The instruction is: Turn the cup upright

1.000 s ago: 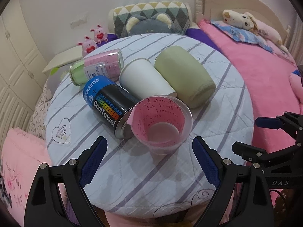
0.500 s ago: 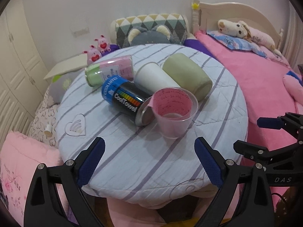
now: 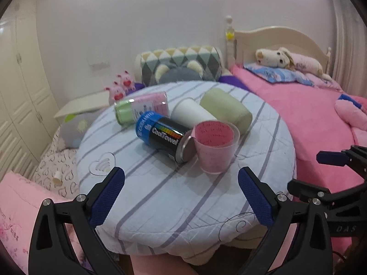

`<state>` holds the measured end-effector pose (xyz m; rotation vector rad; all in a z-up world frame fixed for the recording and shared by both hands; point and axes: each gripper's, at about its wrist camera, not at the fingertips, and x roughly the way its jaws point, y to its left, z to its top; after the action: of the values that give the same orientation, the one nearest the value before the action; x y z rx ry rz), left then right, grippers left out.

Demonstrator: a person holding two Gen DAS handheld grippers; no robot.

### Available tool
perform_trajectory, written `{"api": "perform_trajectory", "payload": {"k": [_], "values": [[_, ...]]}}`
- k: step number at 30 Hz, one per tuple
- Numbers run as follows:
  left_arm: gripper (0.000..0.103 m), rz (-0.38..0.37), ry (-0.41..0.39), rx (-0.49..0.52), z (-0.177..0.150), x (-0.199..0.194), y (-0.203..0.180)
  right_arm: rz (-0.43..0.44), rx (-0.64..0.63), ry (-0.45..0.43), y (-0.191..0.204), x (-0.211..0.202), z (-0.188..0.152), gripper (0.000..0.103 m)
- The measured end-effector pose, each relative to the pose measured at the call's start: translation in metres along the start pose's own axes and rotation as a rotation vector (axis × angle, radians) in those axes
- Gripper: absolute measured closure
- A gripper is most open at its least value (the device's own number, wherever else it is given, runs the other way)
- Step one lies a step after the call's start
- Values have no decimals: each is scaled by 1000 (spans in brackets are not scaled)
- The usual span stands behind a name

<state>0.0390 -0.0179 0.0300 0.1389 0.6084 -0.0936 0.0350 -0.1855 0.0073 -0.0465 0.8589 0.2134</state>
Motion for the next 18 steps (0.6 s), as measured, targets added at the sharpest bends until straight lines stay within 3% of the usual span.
{"api": "perform_trajectory", "payload": {"k": [7,12,15,18], "values": [[1,-4,-133,-29,-12,-20,4,-34,-18,-140,9,-17,-11,21],[1,20,-212,-25,-21,-28,-1,30,28,-271,6,-26,-23,20],[1,38,-244,-38,-27,-30,-2,19,37,-364,6,-31,-32,20],[1,44,-257,-57,-31,-29,-1,5,42,-397,5,-27,-35,20]]}}
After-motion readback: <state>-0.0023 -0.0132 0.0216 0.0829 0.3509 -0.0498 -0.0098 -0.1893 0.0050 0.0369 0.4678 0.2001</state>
